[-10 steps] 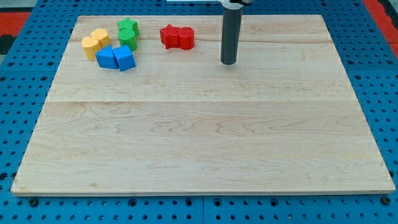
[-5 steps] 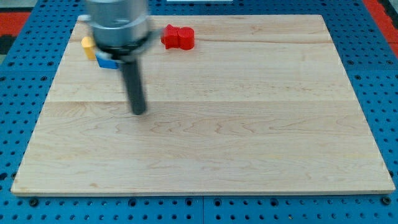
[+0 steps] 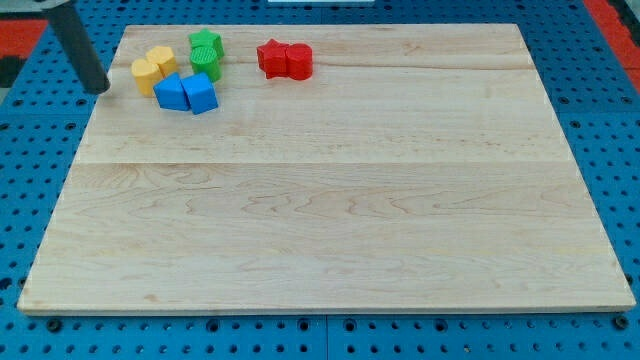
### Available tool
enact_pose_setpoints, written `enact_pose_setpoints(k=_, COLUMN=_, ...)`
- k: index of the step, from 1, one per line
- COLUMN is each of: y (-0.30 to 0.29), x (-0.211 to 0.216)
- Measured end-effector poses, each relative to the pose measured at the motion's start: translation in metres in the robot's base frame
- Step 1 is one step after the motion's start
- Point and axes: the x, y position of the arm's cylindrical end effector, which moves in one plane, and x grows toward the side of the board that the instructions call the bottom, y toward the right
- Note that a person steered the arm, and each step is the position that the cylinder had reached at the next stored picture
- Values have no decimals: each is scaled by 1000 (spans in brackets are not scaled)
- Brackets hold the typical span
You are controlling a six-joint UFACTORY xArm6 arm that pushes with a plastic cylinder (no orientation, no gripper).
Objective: Push the red circle towards the bottom right
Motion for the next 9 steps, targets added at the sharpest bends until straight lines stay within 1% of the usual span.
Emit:
enact_pose_setpoints(k=1, y=7, x=-33)
enact_pose_setpoints(k=2, y=47, x=-55)
enact_pose_setpoints(k=3, y=96, x=-67)
enact_pose_setpoints(k=4, y=130, x=-70)
enact_pose_setpoints(k=5, y=129, x=-75)
enact_pose_setpoints(k=6, y=123, x=-94)
enact_pose_setpoints(k=7, y=182, x=-80)
enact_pose_setpoints(k=8, y=253, x=-68)
enact_pose_setpoints(k=9, y=286, x=-45)
